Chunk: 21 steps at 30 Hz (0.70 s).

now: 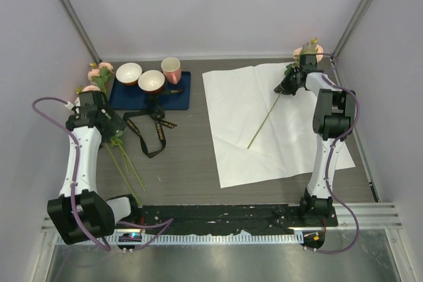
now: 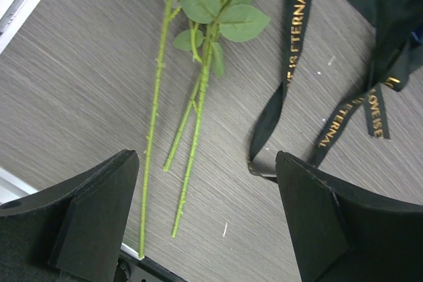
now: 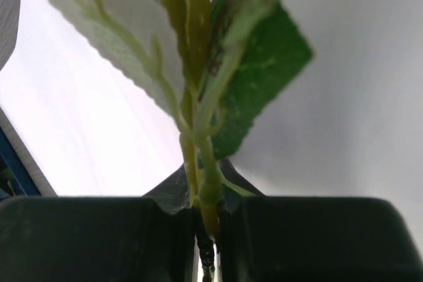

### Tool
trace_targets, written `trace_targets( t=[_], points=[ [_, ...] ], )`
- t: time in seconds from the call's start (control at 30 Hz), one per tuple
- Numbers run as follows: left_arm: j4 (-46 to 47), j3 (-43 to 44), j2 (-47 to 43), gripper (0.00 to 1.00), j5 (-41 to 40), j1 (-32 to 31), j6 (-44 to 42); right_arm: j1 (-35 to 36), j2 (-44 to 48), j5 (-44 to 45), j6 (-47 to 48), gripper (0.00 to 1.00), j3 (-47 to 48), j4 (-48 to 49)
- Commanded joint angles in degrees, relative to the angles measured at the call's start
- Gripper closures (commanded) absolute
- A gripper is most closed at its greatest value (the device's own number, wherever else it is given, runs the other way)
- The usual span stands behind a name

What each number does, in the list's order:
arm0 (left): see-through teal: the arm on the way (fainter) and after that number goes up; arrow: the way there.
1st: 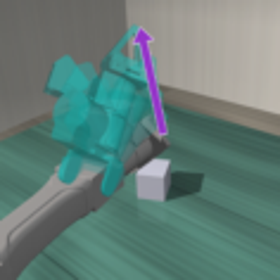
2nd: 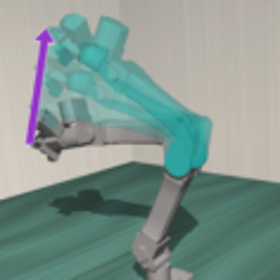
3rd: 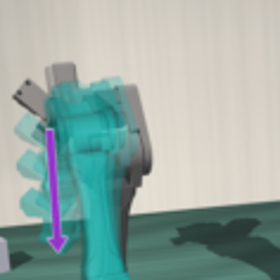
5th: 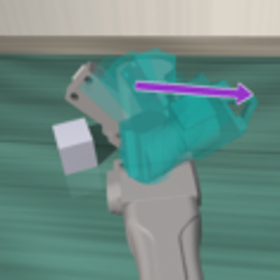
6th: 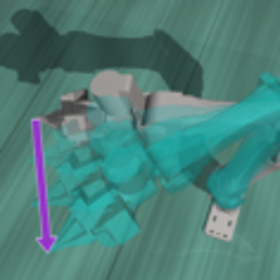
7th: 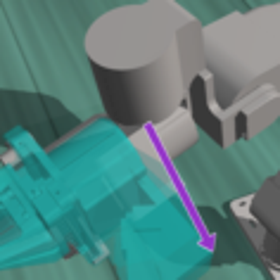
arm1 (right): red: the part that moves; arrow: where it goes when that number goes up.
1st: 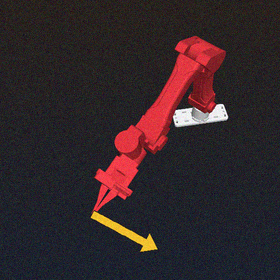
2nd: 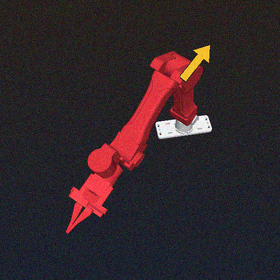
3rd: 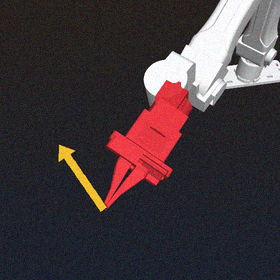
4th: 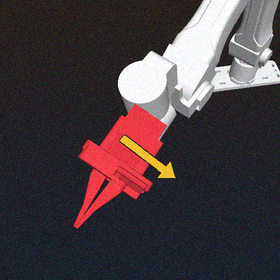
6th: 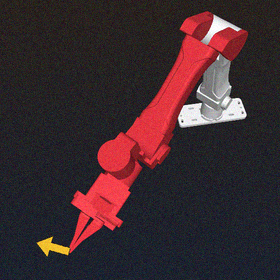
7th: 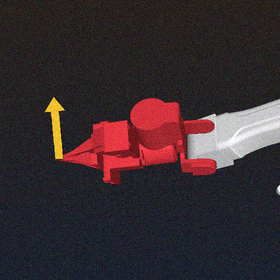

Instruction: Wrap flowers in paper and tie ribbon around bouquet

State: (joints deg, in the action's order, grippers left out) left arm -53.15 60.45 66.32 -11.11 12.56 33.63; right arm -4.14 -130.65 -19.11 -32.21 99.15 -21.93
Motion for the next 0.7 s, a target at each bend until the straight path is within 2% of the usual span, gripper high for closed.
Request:
trace_targets(
  t=[0.0, 0.03, 0.17, 0.33, 0.4, 0.5, 0.53, 0.67],
  points=[
    [2.0, -0.5, 1.4, 0.10, -4.4, 1.0, 0.7, 0.2, 0.7, 4.1, 2.1, 0.82, 3.0, -2.4],
    [2.3, -1.0, 1.4, 0.10, -4.8, 1.0, 0.7, 0.1, 0.7, 4.6, 2.2, 0.76, 3.0, -3.1],
    [3.0, -3.0, -0.7, 0.10, -8.2, 1.4, 1.7, 0.1, 2.0, 8.2, 2.9, 0.67, 2.8, -4.3],
    [3.4, -3.5, -0.7, 0.10, -8.5, 2.6, 1.9, 0.1, 2.4, 8.9, 2.9, 0.60, 3.0, -4.9],
    [3.7, -3.8, 0.2, 0.08, -7.6, 3.3, 1.2, 0.2, 3.4, 9.2, 3.4, 0.57, 2.9, -5.1],
    [5.0, -5.0, 2.2, 0.03, -7.3, 4.8, -0.1, 1.1, 6.7, 11.5, 4.2, 0.45, 2.4, -6.2],
    [5.8, -5.2, 2.9, 0.03, -7.3, 5.1, -0.7, 1.6, 7.9, 11.8, 4.3, 0.44, 1.6, -6.3],
    [8.9, -5.7, 6.1, 0.14, -3.7, 6.0, -2.3, 4.1, 16.6, 16.7, 4.3, 0.41, -3.3, -5.8]
  ],
)
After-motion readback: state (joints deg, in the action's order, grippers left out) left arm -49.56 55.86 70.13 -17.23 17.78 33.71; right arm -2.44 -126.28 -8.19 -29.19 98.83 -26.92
